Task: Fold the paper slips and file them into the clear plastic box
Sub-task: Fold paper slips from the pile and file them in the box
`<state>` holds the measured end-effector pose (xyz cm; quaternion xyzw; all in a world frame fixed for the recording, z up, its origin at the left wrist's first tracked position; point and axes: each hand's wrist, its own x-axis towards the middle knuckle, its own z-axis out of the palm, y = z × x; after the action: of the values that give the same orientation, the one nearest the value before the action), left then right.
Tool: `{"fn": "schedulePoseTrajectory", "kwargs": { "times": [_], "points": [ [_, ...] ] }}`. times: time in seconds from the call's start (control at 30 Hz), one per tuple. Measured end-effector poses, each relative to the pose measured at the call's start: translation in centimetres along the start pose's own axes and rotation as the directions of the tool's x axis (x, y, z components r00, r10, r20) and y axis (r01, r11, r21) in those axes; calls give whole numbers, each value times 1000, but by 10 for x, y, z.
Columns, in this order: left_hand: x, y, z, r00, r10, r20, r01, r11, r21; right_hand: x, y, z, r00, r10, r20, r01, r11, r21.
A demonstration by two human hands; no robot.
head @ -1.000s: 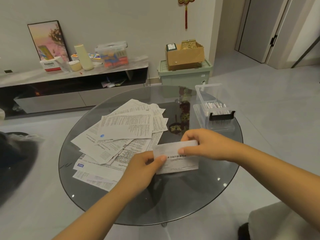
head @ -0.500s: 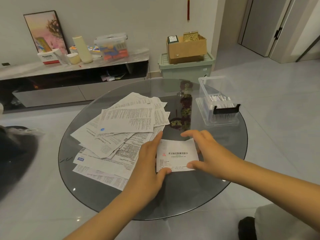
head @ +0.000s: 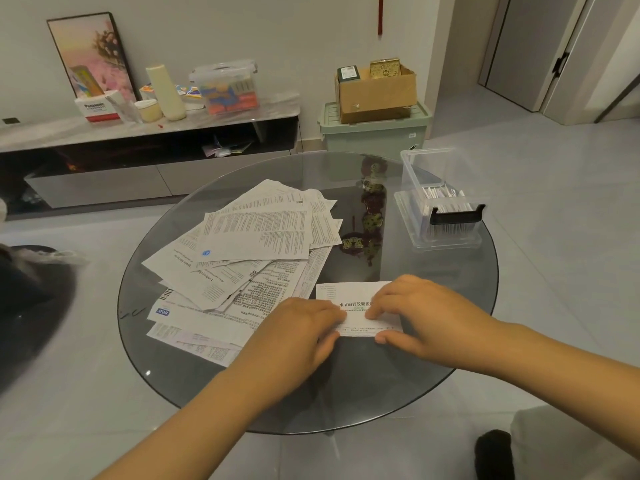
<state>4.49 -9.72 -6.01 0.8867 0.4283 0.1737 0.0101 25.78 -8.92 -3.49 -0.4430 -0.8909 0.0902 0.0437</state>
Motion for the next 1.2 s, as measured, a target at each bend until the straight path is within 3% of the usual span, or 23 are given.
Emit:
{"fn": "schedulePoseTrajectory", "kwargs": {
  "times": [0.57,0.73,0.97,1.2],
  "points": [
    [5,2,-4,991,-135,4,134,980,-148,7,-3,12,981,-38,-189,12,990,-138],
    [4,8,-4,996,-90,-8,89,990,-109,4,-3,5,972,9,-234,-18,999,-34],
    [8,4,6,965,-261,-37,247,945,-215,8,-5,8,967,148,-205,-128,986,108],
    [17,0,12,922,-384,56,383,875,-297,20,2,17,952,265,-155,-212,933,291]
  ]
}}
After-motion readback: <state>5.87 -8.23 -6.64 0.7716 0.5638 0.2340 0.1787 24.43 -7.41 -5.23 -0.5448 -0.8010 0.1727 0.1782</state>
